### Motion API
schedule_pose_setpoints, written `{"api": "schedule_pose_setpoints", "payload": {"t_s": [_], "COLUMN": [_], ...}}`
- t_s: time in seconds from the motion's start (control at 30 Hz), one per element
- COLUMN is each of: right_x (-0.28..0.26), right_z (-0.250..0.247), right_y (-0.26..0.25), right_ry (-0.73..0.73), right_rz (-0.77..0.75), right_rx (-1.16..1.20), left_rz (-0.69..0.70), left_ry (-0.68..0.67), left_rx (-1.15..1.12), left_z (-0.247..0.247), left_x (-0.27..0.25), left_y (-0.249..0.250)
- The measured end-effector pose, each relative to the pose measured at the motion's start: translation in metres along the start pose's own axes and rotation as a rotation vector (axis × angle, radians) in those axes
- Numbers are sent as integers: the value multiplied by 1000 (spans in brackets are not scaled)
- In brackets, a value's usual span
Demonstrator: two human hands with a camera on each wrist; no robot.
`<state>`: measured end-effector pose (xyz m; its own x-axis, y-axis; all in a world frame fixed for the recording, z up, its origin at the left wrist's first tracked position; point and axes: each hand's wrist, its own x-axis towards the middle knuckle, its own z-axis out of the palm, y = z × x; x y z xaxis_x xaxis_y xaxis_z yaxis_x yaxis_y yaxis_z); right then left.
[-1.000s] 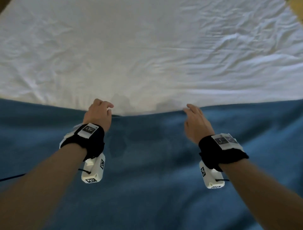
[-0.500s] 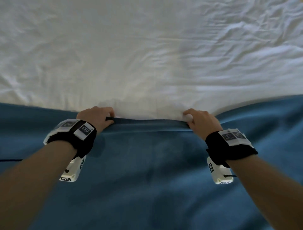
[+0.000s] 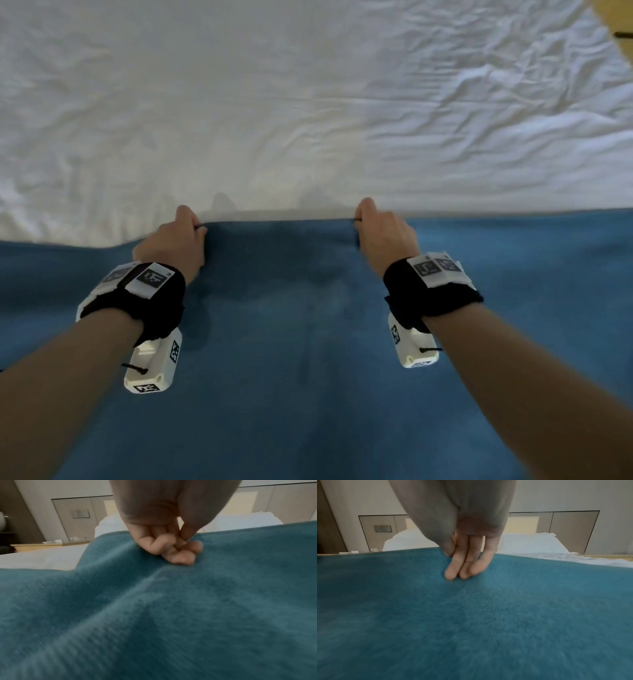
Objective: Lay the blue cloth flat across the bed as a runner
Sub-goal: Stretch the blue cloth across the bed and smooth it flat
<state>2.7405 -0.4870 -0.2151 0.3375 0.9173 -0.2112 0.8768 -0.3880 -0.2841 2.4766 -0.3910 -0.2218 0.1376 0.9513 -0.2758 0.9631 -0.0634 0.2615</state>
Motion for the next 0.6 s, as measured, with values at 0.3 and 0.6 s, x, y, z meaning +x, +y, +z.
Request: {"api": "schedule_pose_setpoints", "payload": {"t_s": [0.3, 0.6], "right_x": [-27, -110], "right_z": [41, 71], "right_y": [13, -15], "right_ry": [-264, -143], "right_rz": [-79, -99], "right_rx": [-153, -99], "left_rz": [184, 193], "left_ry": [-202, -168], "left_rx": [-155, 173], "left_z": [23, 51], "left_x": [7, -65], "left_y": [-17, -18]}}
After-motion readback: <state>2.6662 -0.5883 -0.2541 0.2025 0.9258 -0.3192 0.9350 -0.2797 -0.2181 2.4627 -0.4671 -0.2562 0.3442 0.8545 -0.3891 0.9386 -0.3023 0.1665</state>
